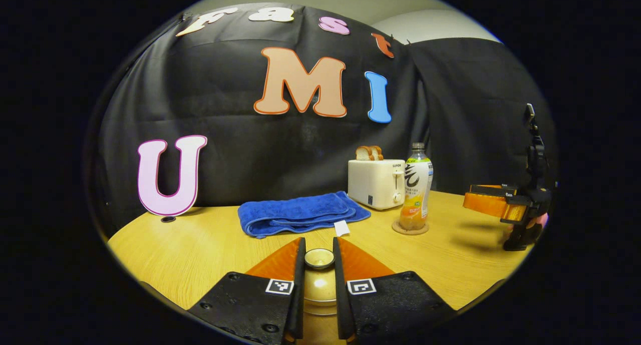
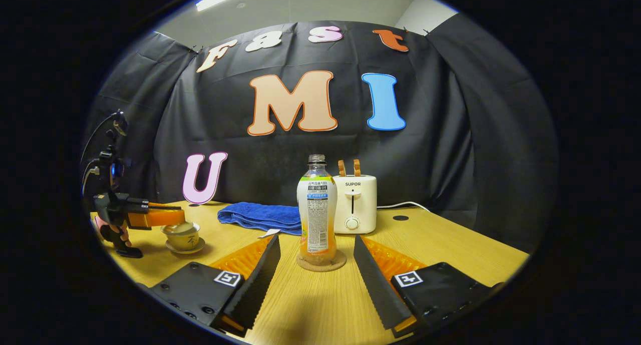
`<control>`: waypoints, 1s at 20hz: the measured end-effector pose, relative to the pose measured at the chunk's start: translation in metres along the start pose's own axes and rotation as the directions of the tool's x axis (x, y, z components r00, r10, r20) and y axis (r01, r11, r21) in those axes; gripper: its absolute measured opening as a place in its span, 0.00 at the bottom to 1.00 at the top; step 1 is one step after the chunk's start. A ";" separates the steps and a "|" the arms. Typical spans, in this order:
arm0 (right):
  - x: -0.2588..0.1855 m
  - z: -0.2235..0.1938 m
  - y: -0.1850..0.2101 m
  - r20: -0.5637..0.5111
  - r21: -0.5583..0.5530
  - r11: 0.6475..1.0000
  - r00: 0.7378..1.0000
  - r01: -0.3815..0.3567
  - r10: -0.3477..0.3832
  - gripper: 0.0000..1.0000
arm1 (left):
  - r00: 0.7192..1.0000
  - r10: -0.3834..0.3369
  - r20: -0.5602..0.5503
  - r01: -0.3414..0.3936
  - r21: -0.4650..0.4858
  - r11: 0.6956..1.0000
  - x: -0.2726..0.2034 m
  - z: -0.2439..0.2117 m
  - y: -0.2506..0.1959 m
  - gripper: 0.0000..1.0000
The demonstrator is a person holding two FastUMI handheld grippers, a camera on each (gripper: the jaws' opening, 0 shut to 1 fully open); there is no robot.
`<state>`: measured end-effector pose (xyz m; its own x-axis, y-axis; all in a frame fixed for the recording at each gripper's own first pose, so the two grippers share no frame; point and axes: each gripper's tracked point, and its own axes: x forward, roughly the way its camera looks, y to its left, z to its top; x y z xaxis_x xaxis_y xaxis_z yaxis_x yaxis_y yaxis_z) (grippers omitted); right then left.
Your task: Open the teacup lid with one hand, grasp the water bottle and pour water into the teacup with the other hand; after pouring, place the water bottle on the coaster and then close the teacup lid.
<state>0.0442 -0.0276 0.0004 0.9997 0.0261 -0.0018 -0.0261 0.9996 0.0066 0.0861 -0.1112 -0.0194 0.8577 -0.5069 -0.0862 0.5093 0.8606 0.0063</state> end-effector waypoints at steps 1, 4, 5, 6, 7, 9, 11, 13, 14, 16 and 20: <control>0.000 0.000 0.000 0.000 0.000 1.000 1.000 0.000 0.000 0.91 | 1.000 -0.001 -0.016 0.002 0.006 1.000 0.000 -0.001 -0.001 0.24; 0.000 0.000 0.000 0.000 0.000 1.000 1.000 0.000 0.000 0.94 | 1.000 -0.007 -0.024 0.007 0.008 1.000 0.000 -0.001 -0.001 0.27; 0.000 0.000 0.000 0.000 0.000 1.000 1.000 -0.001 0.001 0.92 | 1.000 -0.005 -0.020 0.006 0.006 1.000 0.000 -0.001 0.000 0.28; 0.000 0.000 0.000 0.000 0.000 1.000 1.000 -0.002 0.002 0.92 | 1.000 -0.005 -0.013 0.005 0.002 1.000 -0.001 0.001 -0.001 0.30; 0.000 0.000 -0.001 0.000 0.000 1.000 1.000 -0.002 0.002 0.92 | 1.000 -0.005 -0.008 0.005 0.000 1.000 -0.001 0.001 0.000 0.31; 0.000 0.001 0.000 -0.001 0.000 1.000 1.000 -0.002 0.002 0.91 | 1.000 -0.007 0.004 0.007 -0.008 1.000 -0.003 0.003 0.000 0.39; -0.001 0.001 0.000 -0.001 0.000 1.000 1.000 -0.002 0.002 0.91 | 1.000 -0.002 0.019 0.002 -0.016 1.000 -0.005 0.005 0.001 0.69; 0.000 0.001 0.000 -0.001 0.000 1.000 1.000 -0.002 0.002 0.91 | 0.999 0.012 0.033 -0.011 -0.021 1.000 -0.007 0.007 0.003 0.90; 0.000 0.001 -0.001 -0.001 0.000 1.000 1.000 -0.002 0.002 0.91 | 0.999 0.022 0.044 -0.021 -0.022 1.000 -0.008 0.008 0.004 0.98; 0.000 0.000 -0.001 -0.001 0.000 1.000 1.000 -0.002 0.002 0.92 | 0.996 0.050 0.074 -0.048 -0.019 0.999 -0.012 0.014 0.008 0.98; 0.001 0.001 -0.001 -0.002 0.000 1.000 1.000 -0.003 0.003 0.92 | 0.992 0.089 0.091 -0.087 -0.022 0.996 -0.029 0.016 0.011 0.98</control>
<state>0.0452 -0.0283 0.0015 0.9996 0.0287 -0.0034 -0.0287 0.9996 0.0067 0.0678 -0.0875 -0.0013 0.9024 -0.4309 0.0055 0.4309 0.9024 -0.0076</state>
